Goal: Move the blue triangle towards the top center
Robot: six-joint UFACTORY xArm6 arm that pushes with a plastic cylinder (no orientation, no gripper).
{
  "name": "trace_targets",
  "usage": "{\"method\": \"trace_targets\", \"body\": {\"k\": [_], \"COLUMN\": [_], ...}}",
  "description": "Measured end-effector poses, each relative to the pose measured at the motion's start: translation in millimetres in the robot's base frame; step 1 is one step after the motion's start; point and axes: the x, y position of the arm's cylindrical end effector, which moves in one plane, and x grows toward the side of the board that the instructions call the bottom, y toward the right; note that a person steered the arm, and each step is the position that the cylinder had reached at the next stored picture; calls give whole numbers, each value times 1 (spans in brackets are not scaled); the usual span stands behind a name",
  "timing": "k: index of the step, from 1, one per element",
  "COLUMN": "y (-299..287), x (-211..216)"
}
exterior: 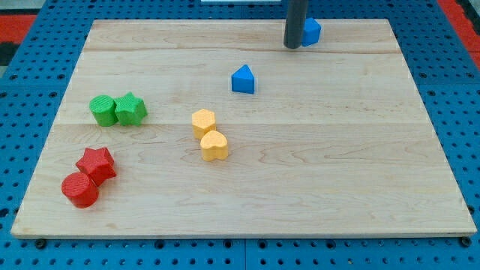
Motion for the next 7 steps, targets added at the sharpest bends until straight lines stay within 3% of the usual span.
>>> {"method": "trace_targets", "body": {"k": [2,3,5,6,7], "y": [19,-15,-79,-74,-124], "x": [85,101,71,117,108]}}
